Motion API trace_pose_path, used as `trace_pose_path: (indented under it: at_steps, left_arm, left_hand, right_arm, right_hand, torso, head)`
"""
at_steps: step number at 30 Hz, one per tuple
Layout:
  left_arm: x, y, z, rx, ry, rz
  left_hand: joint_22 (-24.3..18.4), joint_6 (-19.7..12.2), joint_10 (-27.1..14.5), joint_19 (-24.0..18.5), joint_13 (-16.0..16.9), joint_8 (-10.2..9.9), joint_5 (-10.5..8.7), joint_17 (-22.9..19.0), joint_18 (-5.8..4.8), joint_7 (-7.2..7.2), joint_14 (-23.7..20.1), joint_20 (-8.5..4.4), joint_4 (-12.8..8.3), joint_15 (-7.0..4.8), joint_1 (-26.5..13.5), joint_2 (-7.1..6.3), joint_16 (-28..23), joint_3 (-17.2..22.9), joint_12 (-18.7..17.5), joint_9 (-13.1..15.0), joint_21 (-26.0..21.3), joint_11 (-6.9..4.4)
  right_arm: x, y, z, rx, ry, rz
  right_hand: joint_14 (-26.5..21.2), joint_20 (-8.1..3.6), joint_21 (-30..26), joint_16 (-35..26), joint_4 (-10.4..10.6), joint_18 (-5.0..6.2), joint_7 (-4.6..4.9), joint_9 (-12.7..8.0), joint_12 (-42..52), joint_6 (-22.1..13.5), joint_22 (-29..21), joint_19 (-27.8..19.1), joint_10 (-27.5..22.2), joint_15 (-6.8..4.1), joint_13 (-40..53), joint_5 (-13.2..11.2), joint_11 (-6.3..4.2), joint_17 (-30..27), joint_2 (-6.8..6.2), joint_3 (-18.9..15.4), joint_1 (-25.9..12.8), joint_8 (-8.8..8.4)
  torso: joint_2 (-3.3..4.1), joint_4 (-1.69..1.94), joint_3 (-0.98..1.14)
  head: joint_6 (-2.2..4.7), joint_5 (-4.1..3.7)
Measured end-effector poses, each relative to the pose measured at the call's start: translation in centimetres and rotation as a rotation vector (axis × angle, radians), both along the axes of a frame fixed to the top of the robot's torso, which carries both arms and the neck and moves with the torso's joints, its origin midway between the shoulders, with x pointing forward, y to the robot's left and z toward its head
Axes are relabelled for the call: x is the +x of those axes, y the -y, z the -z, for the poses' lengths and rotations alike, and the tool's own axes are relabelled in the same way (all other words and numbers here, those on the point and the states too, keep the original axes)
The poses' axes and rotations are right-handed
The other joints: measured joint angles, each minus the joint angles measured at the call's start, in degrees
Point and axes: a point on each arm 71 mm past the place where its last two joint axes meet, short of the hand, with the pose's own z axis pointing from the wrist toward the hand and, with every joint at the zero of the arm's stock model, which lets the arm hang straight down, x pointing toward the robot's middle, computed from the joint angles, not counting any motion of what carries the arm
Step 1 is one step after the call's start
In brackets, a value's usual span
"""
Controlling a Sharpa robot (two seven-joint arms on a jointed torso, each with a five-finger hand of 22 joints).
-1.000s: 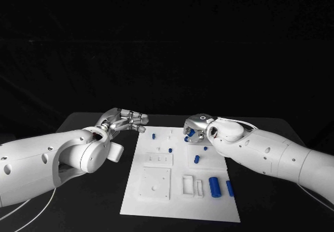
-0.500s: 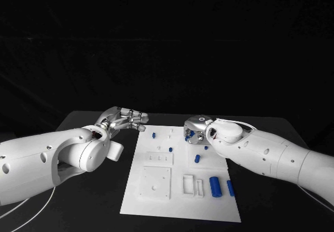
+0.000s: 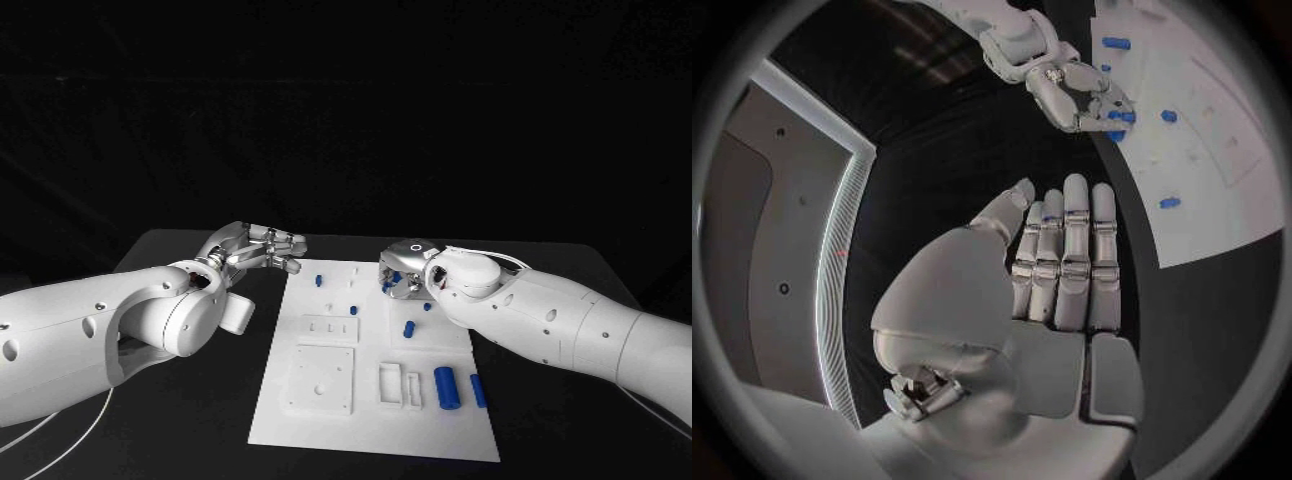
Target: Assemble the parts on the task board
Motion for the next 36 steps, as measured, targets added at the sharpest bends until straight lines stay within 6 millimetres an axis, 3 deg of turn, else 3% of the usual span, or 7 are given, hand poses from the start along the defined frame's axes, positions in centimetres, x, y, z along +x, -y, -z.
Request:
trace_pose_path:
  at_steps: [3,9,20,36]
  left_arm:
    - [0.0,0.0,0.0,0.001,0.000,0.000]
    - [0.0,-0.1,0.0,0.002,0.000,0.000]
    - [0.2,-0.3,0.0,0.004,0.000,-0.004]
    - [0.3,-0.3,-0.2,0.005,0.004,-0.006]
  left_hand:
    - [0.0,0.0,0.0,0.0,0.0,0.0,0.00,0.0,0.00,0.00,0.0,0.00,0.0,0.00,0.0,0.00,0.0,0.0,0.0,0.0,0.0,0.00]
    - [0.0,0.0,0.0,0.0,0.0,0.0,0.00,0.0,0.00,0.00,0.0,0.00,0.0,0.00,0.0,0.00,0.0,0.0,0.0,0.0,0.0,0.00]
    - [0.0,0.0,0.0,0.0,0.0,0.0,0.00,0.0,0.00,0.00,0.0,0.00,0.2,0.00,0.0,0.00,0.0,0.2,0.0,0.0,0.0,0.00]
    - [0.0,0.0,0.0,0.0,0.0,0.0,0.01,0.0,0.00,0.00,0.0,0.01,0.2,0.00,0.0,0.00,0.0,0.2,0.0,0.0,0.0,0.00]
  right_arm:
    - [0.0,-0.1,-0.1,0.002,0.003,-0.001]
    - [-0.3,-0.3,-0.1,0.014,0.019,-0.003]
    - [-1.0,-0.8,-1.0,0.079,0.109,0.000]
    - [-0.7,-2.0,-2.2,0.153,0.210,0.036]
  right_hand:
    - [-0.1,-0.41,2.9,0.0,-0.4,-0.37,-0.20,0.0,-0.1,1.2,3.4,0.4,1.3,-0.47,0.0,-2.1,-0.33,0.0,0.44,0.7,0.4,-0.09]
    - [0.0,-1.19,6.3,0.0,-0.5,-1.10,-0.93,0.3,0.3,2.9,8.7,0.6,2.4,-1.19,0.0,-5.8,0.16,-0.3,0.42,3.1,0.9,0.07]
    - [0.0,-1.52,6.0,0.0,-0.1,-1.76,-1.04,0.4,0.3,3.5,14.1,0.9,2.5,-1.31,0.0,-7.3,0.22,-0.8,0.13,5.0,1.4,0.06]
    - [-0.1,-1.62,2.7,0.2,0.4,-2.18,-0.91,0.3,0.2,3.7,18.8,2.1,2.7,-1.48,0.0,-7.9,0.41,-1.1,-0.11,5.5,1.6,0.03]
  torso:
    - [0.04,0.03,-0.03]
    - [0.10,0.05,-0.07]
    - [0.19,0.13,-0.17]
    - [0.35,0.26,-0.24]
  head:
    - [0.08,0.08]
    - [0.25,0.15]
    - [1.15,0.52]
    - [1.18,0.89]
